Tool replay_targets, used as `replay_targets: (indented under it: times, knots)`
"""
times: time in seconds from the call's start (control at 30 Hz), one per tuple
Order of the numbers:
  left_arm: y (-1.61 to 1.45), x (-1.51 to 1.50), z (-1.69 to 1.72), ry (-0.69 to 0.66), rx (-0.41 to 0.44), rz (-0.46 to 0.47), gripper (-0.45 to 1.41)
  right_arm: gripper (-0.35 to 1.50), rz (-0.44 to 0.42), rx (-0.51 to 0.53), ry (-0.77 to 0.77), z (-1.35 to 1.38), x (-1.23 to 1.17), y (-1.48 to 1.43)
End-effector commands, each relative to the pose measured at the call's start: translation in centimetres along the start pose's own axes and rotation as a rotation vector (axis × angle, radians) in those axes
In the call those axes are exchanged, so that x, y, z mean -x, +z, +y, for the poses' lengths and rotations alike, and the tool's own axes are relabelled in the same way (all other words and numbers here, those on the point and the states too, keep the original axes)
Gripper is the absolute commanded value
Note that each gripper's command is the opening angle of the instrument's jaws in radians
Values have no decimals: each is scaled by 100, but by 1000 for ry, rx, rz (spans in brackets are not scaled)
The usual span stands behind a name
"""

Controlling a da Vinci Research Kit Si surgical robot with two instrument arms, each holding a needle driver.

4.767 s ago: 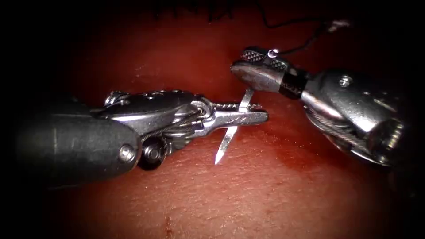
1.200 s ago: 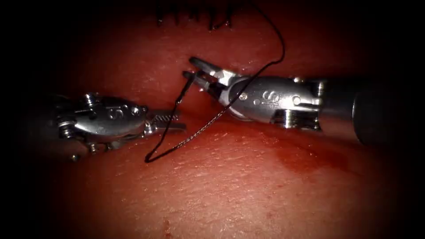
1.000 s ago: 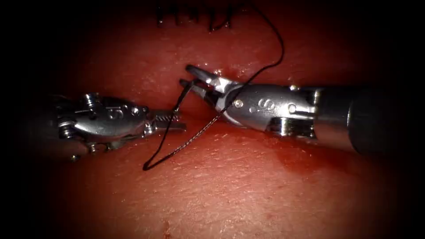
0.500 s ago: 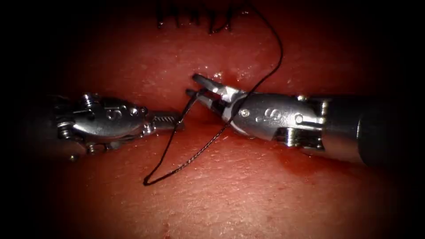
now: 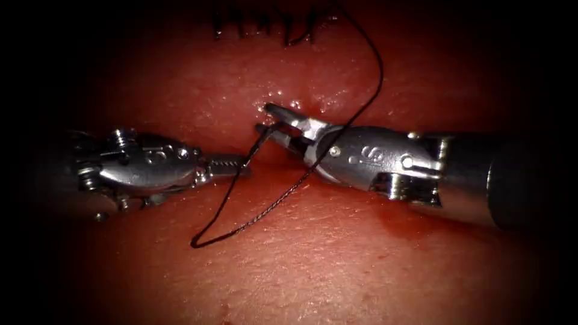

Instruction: Wound Closure

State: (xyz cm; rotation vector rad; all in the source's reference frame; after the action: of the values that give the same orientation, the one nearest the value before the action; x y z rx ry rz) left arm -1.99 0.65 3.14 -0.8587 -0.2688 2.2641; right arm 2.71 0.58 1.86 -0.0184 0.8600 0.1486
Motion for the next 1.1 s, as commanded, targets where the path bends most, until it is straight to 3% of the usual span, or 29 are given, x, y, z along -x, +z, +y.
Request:
replay_targets:
  times: [0.03, 0.43, 0.67, 1.1]
  knots:
    - [8, 0, 1, 0, 1, 0, -28, -35, -3, -6, -4, -8, 2, 7]
    - [8, 0, 1, 0, 0, -3, -30, -35, -36, -51, 20, -15, 11, 9]
    - [8, 0, 1, 6, -1, -2, -32, -35, -78, -80, 126, -18, 22, 12]
    - [7, 0, 1, 6, 3, -2, -32, -35, -124, -158, 124, -34, 34, 12]
